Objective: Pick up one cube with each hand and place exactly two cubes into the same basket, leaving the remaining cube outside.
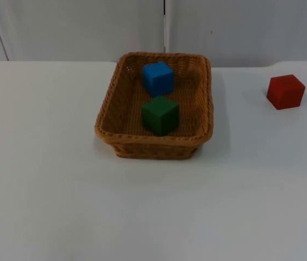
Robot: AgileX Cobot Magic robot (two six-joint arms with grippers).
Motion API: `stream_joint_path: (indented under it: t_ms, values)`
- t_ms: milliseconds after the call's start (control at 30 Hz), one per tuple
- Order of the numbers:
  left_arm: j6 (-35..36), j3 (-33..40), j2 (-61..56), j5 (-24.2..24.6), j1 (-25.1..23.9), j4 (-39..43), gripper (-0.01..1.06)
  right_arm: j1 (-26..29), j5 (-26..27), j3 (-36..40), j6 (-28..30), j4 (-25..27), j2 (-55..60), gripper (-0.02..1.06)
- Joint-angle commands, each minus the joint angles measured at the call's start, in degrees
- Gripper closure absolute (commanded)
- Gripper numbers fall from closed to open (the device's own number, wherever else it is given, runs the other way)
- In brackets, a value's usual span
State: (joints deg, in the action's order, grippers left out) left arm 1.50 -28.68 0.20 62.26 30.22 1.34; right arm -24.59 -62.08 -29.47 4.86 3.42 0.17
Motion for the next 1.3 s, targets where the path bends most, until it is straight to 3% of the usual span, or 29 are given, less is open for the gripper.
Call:
stream_joint_path:
  t_ms: [0,600,900,1267]
  values:
    - [0.3,0.2,-0.2,-0.6,-0.1,0.4,0.0,-0.1,0.1,0.0,-0.1,-0.2,-0.2,-0.01]
    - [0.3,0.2,-0.2,-0.6,-0.1,0.4,0.0,2.1,0.2,0.0,-0.1,-0.1,-0.2,-0.01]
    - [0.3,0.2,-0.2,-0.6,-0.1,0.4,0.0,11.6,0.2,0.0,-0.1,-0.1,-0.2,-0.01]
    - [0.3,0.2,-0.2,-0.6,-0.1,0.4,0.0,18.8,0.2,0.0,-0.1,-0.1,-0.2,-0.01]
